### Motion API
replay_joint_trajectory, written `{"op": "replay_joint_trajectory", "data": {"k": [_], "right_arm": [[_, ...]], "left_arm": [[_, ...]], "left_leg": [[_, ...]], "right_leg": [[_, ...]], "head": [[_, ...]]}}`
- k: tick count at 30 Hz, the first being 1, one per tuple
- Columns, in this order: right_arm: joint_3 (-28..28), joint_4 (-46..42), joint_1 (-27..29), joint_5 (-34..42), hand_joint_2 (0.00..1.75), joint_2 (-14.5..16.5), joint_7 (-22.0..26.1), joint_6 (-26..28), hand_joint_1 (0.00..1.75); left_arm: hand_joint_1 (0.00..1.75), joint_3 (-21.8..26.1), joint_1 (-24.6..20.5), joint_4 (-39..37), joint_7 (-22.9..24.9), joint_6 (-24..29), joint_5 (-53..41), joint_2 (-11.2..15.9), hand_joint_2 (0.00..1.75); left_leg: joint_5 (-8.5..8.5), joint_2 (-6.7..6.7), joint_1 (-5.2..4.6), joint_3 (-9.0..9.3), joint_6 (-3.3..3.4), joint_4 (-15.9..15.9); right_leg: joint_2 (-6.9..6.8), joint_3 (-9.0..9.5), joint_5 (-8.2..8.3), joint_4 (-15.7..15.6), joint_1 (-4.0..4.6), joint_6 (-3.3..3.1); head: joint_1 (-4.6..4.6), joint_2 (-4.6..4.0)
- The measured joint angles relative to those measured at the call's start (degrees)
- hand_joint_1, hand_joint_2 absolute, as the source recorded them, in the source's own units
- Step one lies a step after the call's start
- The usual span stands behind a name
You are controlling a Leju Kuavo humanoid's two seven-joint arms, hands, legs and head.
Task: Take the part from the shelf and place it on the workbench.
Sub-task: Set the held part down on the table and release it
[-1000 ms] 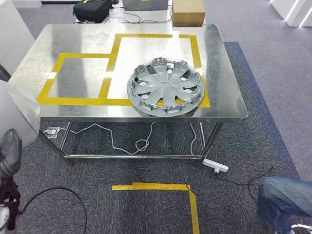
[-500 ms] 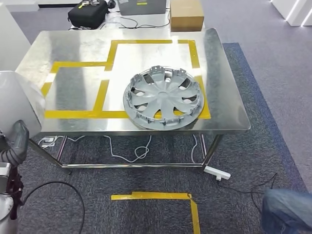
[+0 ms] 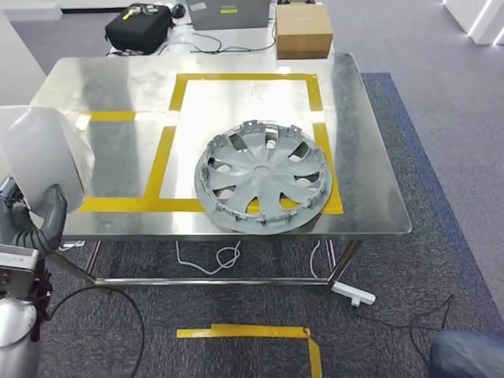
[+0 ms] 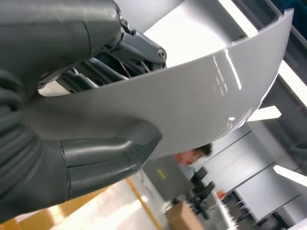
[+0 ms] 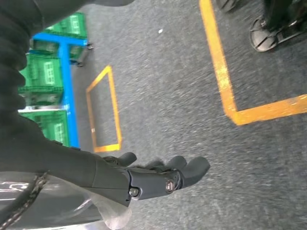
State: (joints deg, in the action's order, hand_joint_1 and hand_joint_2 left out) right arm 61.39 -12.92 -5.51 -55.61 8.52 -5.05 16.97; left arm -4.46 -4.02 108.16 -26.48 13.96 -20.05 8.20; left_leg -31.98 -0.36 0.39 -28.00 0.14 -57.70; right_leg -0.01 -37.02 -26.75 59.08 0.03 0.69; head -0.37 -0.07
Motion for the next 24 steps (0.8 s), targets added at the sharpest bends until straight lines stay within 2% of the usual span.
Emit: {"op": "replay_joint_trajectory", "data": {"k": [2,3,4,6,7,8,9,11,13,15,18,19,21,22,23,24], "right_arm": [[-0.01,0.00,0.03,-0.15,1.75,0.00,-0.11,0.02,0.00],[-0.01,0.00,0.02,-0.20,1.75,0.00,-0.20,0.03,0.00],[-0.01,0.00,-0.02,-0.26,1.75,0.00,-0.26,0.03,0.00],[-0.02,0.00,-0.10,-0.37,1.75,0.00,-0.19,0.04,0.00],[-0.03,0.00,-0.10,-0.43,1.75,0.00,-0.15,0.05,0.00],[-0.03,0.00,-0.08,-0.48,1.75,0.00,-0.10,0.07,0.00],[-0.03,0.00,-0.06,-0.52,1.75,0.00,-0.11,0.08,0.00],[-0.03,0.02,-0.03,-0.61,1.75,0.04,-0.16,0.08,0.00],[-0.03,0.07,-0.07,-0.70,1.75,0.15,-0.19,0.05,0.00],[-0.04,0.11,-0.25,-0.85,1.75,0.22,-0.13,-0.03,0.00],[-0.07,0.11,-0.34,-1.11,1.75,0.21,-0.15,-0.10,0.00],[-0.08,0.11,-0.35,-1.20,1.75,0.20,-0.19,-0.11,0.00],[-0.09,0.11,-0.34,-1.31,1.75,0.19,-0.27,-0.17,0.00],[-0.10,0.11,-0.31,-1.37,1.75,0.18,-0.27,-0.22,0.00],[-0.10,0.11,-0.28,-1.42,1.75,0.17,-0.27,-0.28,0.00],[-0.10,0.11,-0.25,-1.51,1.75,0.15,-0.29,-0.34,0.00]], "left_arm": [[1.75,-0.30,-0.45,-0.43,0.20,-0.02,-0.02,0.05,1.75],[1.75,-0.45,-0.73,-0.62,0.27,0.01,-0.02,0.09,1.75],[1.75,-0.61,-1.01,-0.87,0.43,0.05,-0.02,0.13,1.75],[1.75,-0.94,-1.36,-1.51,1.12,0.21,-0.16,0.17,1.75],[1.75,-1.09,-1.47,-1.93,1.72,0.34,-0.41,0.17,1.75],[1.75,-1.21,-1.60,-2.34,2.35,0.46,-0.72,0.17,1.75],[1.75,-1.32,-1.80,-2.77,2.98,0.60,-1.10,0.16,1.75],[1.75,-1.60,-2.55,-3.60,4.03,0.74,-1.86,0.15,1.75],[1.75,-2.33,-4.00,-5.02,5.31,0.85,-3.64,0.20,1.75],[1.75,-3.36,-5.40,-6.84,6.78,0.98,-6.50,0.40,1.75],[1.75,-5.01,-7.12,-9.29,8.52,1.60,-11.05,0.66,1.75],[1.75,-5.65,-7.90,-10.20,9.12,1.91,-12.73,0.75,1.75],[1.75,-6.95,-9.33,-12.19,10.15,2.28,-15.75,1.09,1.75],[1.75,-7.56,-9.81,-13.18,10.59,2.28,-16.98,1.32,1.75],[1.75,-8.15,-10.15,-14.13,10.96,2.27,-18.16,1.58,1.75],[1.75,-8.73,-10.44,-14.96,11.34,2.31,-19.46,1.91,1.75]], "left_leg": [[-0.10,0.09,0.06,-0.10,-0.53,-1.11],[-0.46,0.12,0.10,-1.01,-0.77,-3.10],[-1.38,0.16,0.14,-2.69,-1.03,-6.25],[-4.37,0.17,0.16,-7.16,-1.38,-13.54],[-5.36,0.17,0.16,-9.03,-1.41,-15.95],[-5.23,0.17,0.14,-10.13,-1.30,-16.75],[-3.78,0.17,0.09,-10.34,-1.04,-15.67],[1.66,0.18,-0.35,-8.68,0.10,-9.16],[4.15,0.14,-1.02,-6.94,1.39,-3.59],[4.09,0.08,-1.37,-6.47,1.96,-2.06],[5.50,0.17,-0.80,-5.83,2.12,-0.56],[5.71,0.22,-0.56,-5.66,2.16,-0.20],[5.71,0.23,-0.48,-5.66,2.26,-0.12],[5.68,0.23,-0.47,-5.69,2.26,-0.14],[5.64,0.24,-0.43,-5.68,2.23,-0.15],[5.58,0.24,-0.37,-5.65,2.15,-0.19]], "right_leg": [[0.09,0.92,0.04,-0.15,-0.15,-0.82],[0.11,1.49,-0.06,-0.29,-0.24,-1.14],[0.12,2.01,-0.30,-0.43,-0.28,-1.39],[0.19,2.79,-0.91,-0.49,-0.19,-1.76],[0.25,3.14,-1.21,-0.49,-0.09,-1.82],[0.33,3.52,-1.50,-0.49,0.03,-1.87],[0.42,3.96,-1.78,-0.49,0.19,-1.90],[0.52,4.79,-2.29,-0.53,0.45,-1.92],[0.52,5.13,-2.69,-0.54,0.62,-1.70],[0.43,5.13,-2.89,-0.57,0.64,-1.22],[0.45,4.43,-4.22,0.92,0.64,0.03],[0.46,3.34,-5.48,3.04,0.55,0.47],[0.45,-0.24,-8.61,9.83,0.11,1.10],[0.41,-1.98,-9.60,12.94,-0.13,1.37],[0.39,-3.00,-9.59,14.50,-0.35,1.61],[0.35,-3.02,-8.54,14.03,-0.52,1.81]], "head": [[-0.13,0.01],[-0.15,0.01],[-0.20,0.01],[-0.21,0.01],[-0.21,0.01],[-0.21,0.01],[-0.21,0.01],[-0.18,0.01],[-0.18,0.01],[-0.28,0.01],[-0.33,0.01],[-0.27,0.01],[-0.21,0.01],[-0.23,0.01],[-0.25,0.01],[-0.24,0.01]]}}
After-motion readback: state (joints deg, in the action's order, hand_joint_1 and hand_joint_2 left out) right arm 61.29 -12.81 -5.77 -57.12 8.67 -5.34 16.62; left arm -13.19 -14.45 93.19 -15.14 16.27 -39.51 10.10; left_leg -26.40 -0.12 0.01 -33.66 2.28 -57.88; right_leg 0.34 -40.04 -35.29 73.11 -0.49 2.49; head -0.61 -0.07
